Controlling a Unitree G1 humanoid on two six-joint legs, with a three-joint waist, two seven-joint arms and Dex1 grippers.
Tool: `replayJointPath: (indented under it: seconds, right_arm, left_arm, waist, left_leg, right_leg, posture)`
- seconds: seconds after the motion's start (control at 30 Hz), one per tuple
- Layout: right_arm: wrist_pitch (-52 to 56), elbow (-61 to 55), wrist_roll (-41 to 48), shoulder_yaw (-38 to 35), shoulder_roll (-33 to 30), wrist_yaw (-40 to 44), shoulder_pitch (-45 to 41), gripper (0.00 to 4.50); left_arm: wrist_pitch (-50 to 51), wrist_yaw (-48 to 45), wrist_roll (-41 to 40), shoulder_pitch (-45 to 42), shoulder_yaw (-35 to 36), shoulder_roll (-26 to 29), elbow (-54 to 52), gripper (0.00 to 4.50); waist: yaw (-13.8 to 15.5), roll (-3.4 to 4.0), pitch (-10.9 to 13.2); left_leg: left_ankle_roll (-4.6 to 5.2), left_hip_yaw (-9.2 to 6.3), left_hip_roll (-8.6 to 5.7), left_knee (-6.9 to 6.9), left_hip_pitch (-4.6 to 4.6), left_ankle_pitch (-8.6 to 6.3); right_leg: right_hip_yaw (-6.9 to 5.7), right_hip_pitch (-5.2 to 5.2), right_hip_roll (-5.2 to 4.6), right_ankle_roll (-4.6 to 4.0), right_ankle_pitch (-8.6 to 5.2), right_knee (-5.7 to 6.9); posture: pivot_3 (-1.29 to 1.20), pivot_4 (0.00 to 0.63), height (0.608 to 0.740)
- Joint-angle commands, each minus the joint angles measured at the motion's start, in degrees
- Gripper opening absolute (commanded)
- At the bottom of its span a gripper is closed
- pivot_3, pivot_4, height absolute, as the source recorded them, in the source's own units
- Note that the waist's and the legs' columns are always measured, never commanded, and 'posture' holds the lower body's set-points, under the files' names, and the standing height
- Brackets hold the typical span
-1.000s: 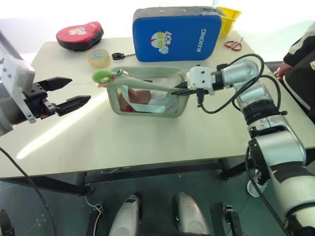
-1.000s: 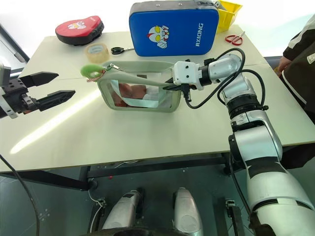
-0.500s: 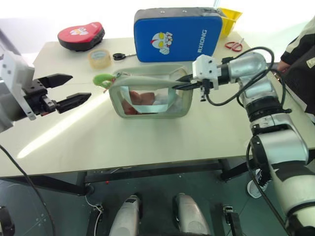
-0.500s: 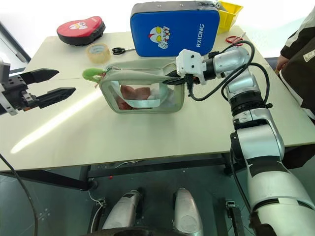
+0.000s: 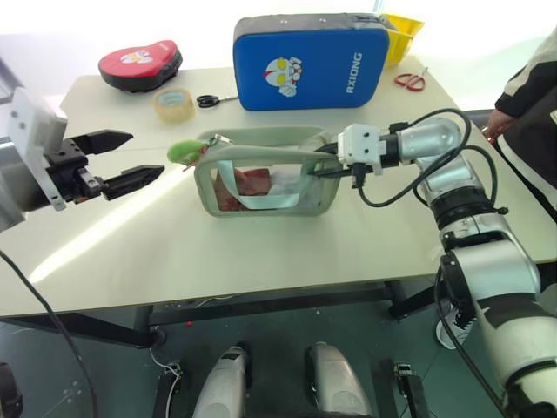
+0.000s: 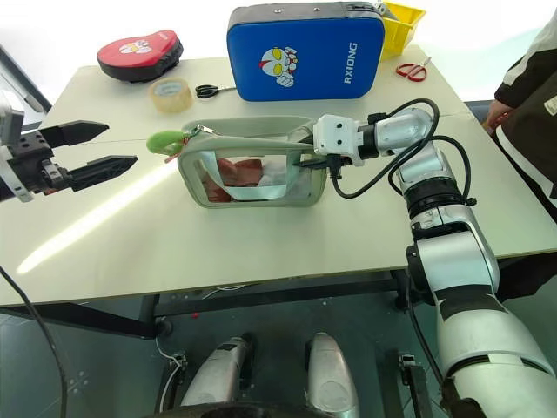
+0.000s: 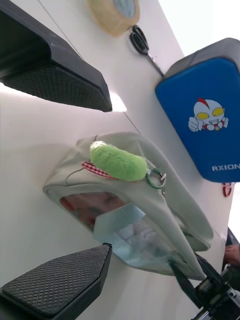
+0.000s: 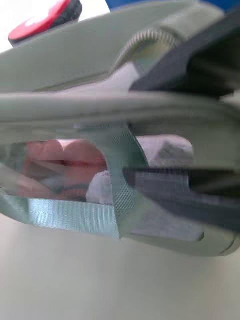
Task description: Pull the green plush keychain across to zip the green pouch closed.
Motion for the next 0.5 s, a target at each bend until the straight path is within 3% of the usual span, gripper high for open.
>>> replayJointPath:
  seconds: [0.03, 0.1, 0.3, 0.5]
  right_arm:
    - [2.7, -3.1, 2.4, -1.7, -0.7, 2.0, -2.5, 3.66]
    - [5.7, -6.1, 4.2, -2.5, -1.1, 3.7, -2.5, 4.46]
    - [17.8, -17.2, 8.4, -4.1, -2.2, 5.2, -2.2, 4.46]
    - [24.1, -21.9, 9.3, -4.8, -7.4, 7.8, -0.5, 4.46]
  left_arm:
    - [-1.0, -0.4, 0.1, 0.3, 1.9, 1.0, -0.5, 4.5]
    - [-1.4, -0.5, 0.3, 1.1, 2.0, 0.9, -0.2, 4.5]
    - [-3.2, -0.4, 1.6, 2.1, 0.4, -0.5, 0.4, 4.5]
    - [-3.5, -0.7, 1.8, 2.0, 0.2, -0.3, 0.7, 4.5]
  waist:
    - [0.1, 0.0, 0.0]
    - [0.0, 0.0, 0.0]
    - [0.0, 0.01, 0.0]
    - [0.7, 0.01, 0.0]
  left_leg:
    - [0.0, 0.0, 0.0, 0.01, 0.0, 0.0]
    - [0.0, 0.0, 0.0, 0.01, -0.02, 0.0]
    - [0.0, -0.01, 0.01, 0.0, -0.03, -0.01]
    - [0.0, 0.0, -0.01, 0.02, -0.07, -0.03]
  right_leg:
    - [0.0, 0.0, 0.0, 0.0, 0.0, 0.0]
    - [0.0, -0.01, -0.01, 0.0, 0.0, 0.0]
    - [0.0, -0.04, 0.0, 0.0, 0.0, 0.01]
    - [-0.01, -0.04, -0.03, -0.01, 0.0, -0.05]
  posture:
    - [0.0, 0.15, 0.74]
    - [0.0, 0.15, 0.74]
    - [0.0, 0.15, 0.74]
    - [0.0, 0.15, 0.74]
